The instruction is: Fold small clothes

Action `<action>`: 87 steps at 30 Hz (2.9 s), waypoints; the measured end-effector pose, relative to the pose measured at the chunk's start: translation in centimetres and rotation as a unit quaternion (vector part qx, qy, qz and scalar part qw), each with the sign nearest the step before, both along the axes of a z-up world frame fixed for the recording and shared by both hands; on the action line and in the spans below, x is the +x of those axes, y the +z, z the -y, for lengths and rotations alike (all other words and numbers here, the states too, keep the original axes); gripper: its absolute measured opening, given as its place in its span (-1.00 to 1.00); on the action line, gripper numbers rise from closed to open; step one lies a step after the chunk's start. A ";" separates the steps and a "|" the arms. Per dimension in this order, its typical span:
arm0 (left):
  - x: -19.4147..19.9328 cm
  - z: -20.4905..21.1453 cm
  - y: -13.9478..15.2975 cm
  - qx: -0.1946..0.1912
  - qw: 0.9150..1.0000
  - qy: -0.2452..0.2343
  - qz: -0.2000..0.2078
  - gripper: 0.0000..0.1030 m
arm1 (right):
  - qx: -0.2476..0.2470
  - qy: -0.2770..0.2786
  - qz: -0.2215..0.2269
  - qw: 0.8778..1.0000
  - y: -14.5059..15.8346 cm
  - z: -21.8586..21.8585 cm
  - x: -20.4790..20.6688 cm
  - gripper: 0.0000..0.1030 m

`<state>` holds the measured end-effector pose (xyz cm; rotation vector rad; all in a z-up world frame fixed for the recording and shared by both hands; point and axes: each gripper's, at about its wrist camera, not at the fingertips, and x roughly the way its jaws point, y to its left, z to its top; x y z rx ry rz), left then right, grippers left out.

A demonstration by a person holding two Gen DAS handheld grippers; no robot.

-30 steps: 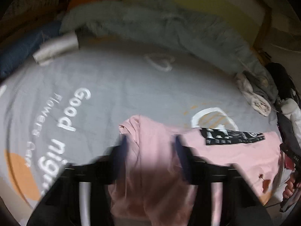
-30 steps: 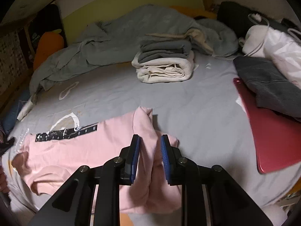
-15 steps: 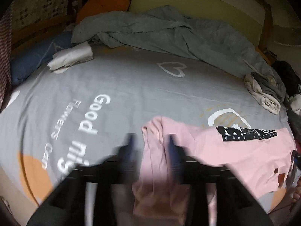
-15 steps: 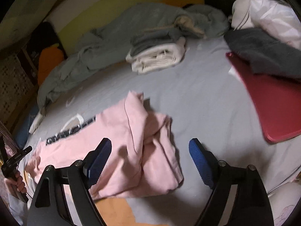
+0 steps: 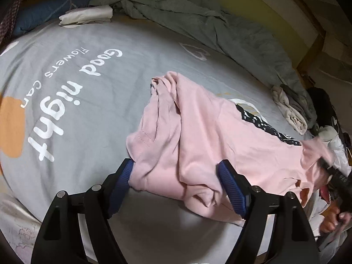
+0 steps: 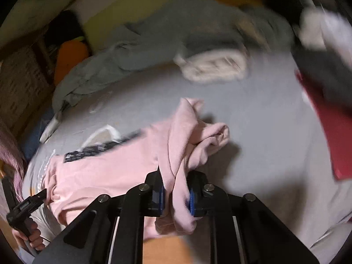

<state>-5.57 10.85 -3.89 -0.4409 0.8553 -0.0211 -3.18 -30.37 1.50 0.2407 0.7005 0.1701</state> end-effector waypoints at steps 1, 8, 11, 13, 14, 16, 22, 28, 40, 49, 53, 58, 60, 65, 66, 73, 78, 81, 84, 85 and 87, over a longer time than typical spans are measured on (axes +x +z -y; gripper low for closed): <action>0.0 -0.2 0.0 -0.003 1.000 0.001 0.000 0.50 | -0.006 0.013 0.010 1.000 1.0 -1.7 -0.2 -0.69; -0.2 -1.7 -0.1 -0.039 0.999 0.003 0.019 -0.17 | -0.022 0.091 0.029 0.995 2.4 -13.6 0.0 -0.69; -0.2 -2.1 -0.3 -0.047 0.999 0.001 0.017 -0.16 | -0.038 0.103 0.003 0.994 -0.7 -17.3 1.0 -0.69; -0.2 -2.0 -0.5 -0.045 0.999 0.002 0.016 -0.08 | -0.044 0.122 -0.028 0.991 -3.1 -18.6 1.3 -0.66; -0.2 -1.9 -0.4 -0.043 0.999 0.001 0.016 -0.07 | -0.045 0.133 -0.045 0.989 -4.2 -19.0 1.2 -0.63; -0.1 -1.7 -0.2 -0.027 0.999 0.005 0.019 -0.08 | -0.040 0.135 -0.039 0.989 -4.8 -18.8 0.5 -0.57; -1.1 0.2 2.8 0.038 0.995 0.013 0.090 -0.81 | 0.026 0.161 -0.031 0.986 -2.9 -15.5 -2.0 0.17; -3.3 5.8 7.9 0.064 0.973 -0.081 0.205 -0.83 | 0.067 0.095 -0.005 0.993 -0.3 -8.7 -3.8 0.17; 0.4 21.1 3.2 0.086 0.951 -0.258 0.149 -0.81 | 0.029 -0.065 0.012 0.997 1.5 4.1 -3.6 0.17; -5.2 19.0 6.2 0.056 0.943 -0.271 0.184 -0.06 | 0.028 0.022 0.040 0.999 2.3 0.5 -3.1 0.03; -6.3 14.5 7.4 0.051 0.957 -0.207 0.198 -0.02 | 0.022 0.065 0.062 0.996 2.5 -2.7 -3.9 -0.31; -2.4 11.0 6.3 0.102 0.978 -0.116 0.141 -0.05 | 0.018 0.127 0.060 0.990 2.2 -7.6 -3.7 -0.61; -1.1 10.5 5.2 0.095 0.982 -0.107 0.120 -0.05 | 0.030 0.150 0.058 0.987 1.7 -9.0 -3.6 -0.71; -1.0 11.3 3.1 0.080 0.983 -0.131 0.097 0.06 | -0.041 0.104 0.021 0.994 -1.4 -9.6 -2.1 -0.73; -1.3 11.7 2.7 0.081 0.983 -0.135 0.095 0.06 | -0.041 0.097 0.005 0.994 -2.2 -8.9 -1.6 -0.73; -2.3 11.3 3.2 0.076 0.979 -0.150 0.114 0.07 | 0.005 0.091 -0.020 0.996 -2.9 -6.4 -1.1 -0.73; 1.7 10.5 6.7 -0.004 0.976 -0.179 0.126 -0.84 | 0.043 0.107 0.054 0.992 2.2 -6.3 -1.3 -0.73; 4.3 11.4 7.9 0.016 0.973 -0.180 0.145 -0.90 | -0.009 0.123 0.090 0.988 4.5 -8.3 -0.3 -0.73; 6.6 12.6 7.1 0.041 0.975 -0.180 0.128 -0.90 | -0.016 0.140 0.063 0.988 3.9 -9.8 2.2 -0.73; 7.2 12.6 6.4 0.048 0.977 -0.175 0.113 -0.90 | -0.017 0.135 0.037 0.990 2.7 -10.1 3.5 -0.73; 8.3 12.6 4.6 0.058 0.982 -0.156 0.089 -0.90 | -0.015 0.121 -0.007 0.993 0.6 -10.2 5.1 -0.73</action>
